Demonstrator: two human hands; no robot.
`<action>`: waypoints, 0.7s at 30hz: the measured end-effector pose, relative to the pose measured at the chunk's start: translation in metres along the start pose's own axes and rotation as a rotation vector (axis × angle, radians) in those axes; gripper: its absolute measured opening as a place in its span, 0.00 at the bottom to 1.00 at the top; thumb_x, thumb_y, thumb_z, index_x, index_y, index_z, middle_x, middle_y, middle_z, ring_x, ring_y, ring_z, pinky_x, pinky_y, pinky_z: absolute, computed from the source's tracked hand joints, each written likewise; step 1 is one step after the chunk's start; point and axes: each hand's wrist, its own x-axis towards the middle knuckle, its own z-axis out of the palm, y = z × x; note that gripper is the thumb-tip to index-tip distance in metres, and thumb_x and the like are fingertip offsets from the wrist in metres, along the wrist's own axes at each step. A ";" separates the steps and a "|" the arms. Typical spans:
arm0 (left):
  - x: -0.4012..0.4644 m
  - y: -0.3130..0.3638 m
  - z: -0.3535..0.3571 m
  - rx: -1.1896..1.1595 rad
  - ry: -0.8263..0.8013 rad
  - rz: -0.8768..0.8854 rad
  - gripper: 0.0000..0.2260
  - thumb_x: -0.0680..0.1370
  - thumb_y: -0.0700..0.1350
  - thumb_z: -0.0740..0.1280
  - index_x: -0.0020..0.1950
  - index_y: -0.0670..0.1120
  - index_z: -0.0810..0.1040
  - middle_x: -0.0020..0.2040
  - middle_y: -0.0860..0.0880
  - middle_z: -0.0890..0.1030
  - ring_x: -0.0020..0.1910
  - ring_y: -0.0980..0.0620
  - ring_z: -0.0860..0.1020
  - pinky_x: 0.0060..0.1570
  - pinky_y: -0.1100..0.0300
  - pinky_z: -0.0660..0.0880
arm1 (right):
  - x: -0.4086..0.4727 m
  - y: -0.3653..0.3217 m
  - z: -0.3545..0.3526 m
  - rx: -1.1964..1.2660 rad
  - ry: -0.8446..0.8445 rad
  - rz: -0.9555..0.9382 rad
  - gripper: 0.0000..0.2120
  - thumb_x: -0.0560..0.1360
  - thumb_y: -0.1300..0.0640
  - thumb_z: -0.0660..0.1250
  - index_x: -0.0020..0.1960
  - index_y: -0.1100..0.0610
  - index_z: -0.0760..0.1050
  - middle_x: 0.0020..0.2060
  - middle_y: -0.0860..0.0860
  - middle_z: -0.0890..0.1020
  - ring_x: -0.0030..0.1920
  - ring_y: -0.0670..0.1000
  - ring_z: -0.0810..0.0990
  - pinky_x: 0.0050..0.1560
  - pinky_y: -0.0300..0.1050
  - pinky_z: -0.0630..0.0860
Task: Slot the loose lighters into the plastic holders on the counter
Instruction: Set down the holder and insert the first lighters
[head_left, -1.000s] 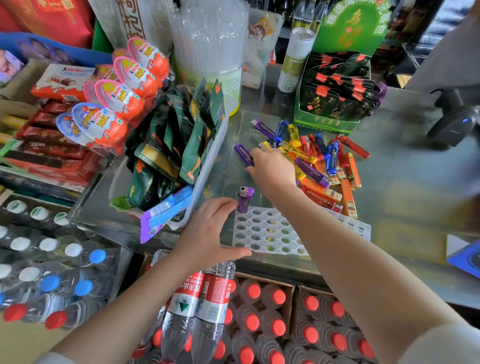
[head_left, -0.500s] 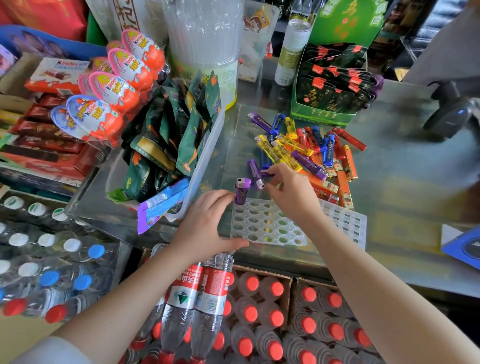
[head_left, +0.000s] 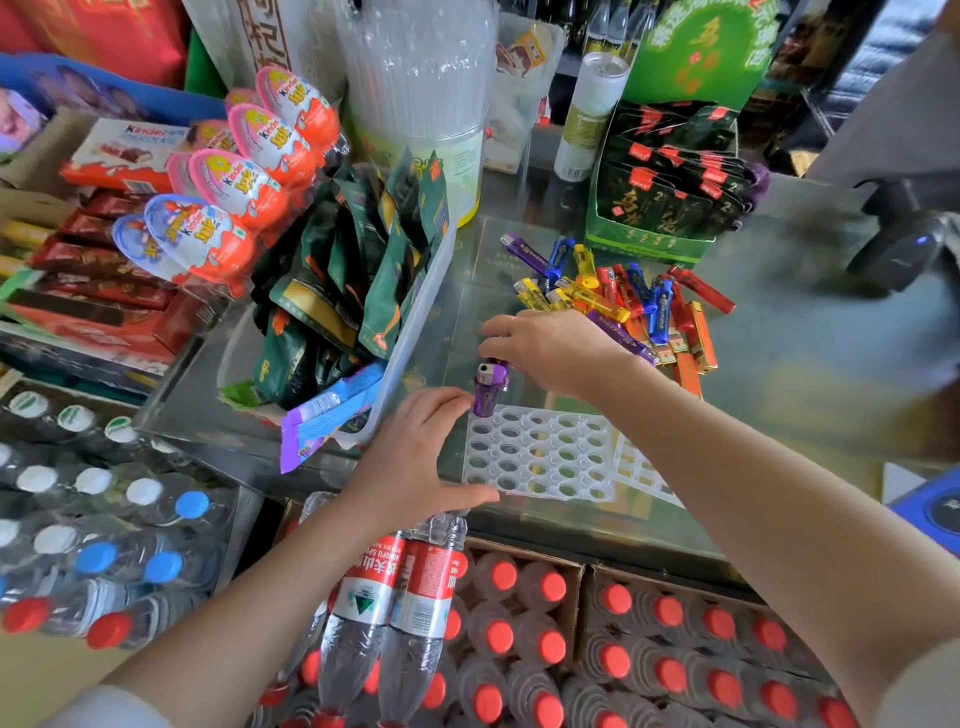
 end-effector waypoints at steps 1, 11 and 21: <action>0.000 0.000 0.000 -0.004 -0.002 0.002 0.42 0.60 0.66 0.66 0.67 0.43 0.69 0.64 0.48 0.70 0.64 0.57 0.61 0.65 0.64 0.56 | 0.001 0.002 -0.001 -0.048 0.052 -0.061 0.18 0.74 0.68 0.60 0.60 0.52 0.71 0.58 0.49 0.76 0.49 0.54 0.75 0.33 0.45 0.73; 0.000 -0.003 0.004 0.050 -0.005 0.000 0.42 0.61 0.69 0.65 0.66 0.42 0.70 0.63 0.47 0.72 0.63 0.52 0.65 0.66 0.58 0.61 | -0.050 -0.034 0.011 1.053 0.732 0.659 0.06 0.73 0.60 0.68 0.48 0.58 0.74 0.38 0.54 0.79 0.37 0.48 0.75 0.40 0.41 0.73; 0.000 0.001 0.002 0.064 0.002 0.002 0.39 0.62 0.69 0.65 0.64 0.44 0.71 0.61 0.48 0.73 0.62 0.50 0.69 0.64 0.54 0.67 | -0.062 -0.100 0.019 1.224 0.629 0.563 0.09 0.70 0.66 0.70 0.46 0.55 0.74 0.36 0.44 0.79 0.36 0.35 0.78 0.36 0.27 0.71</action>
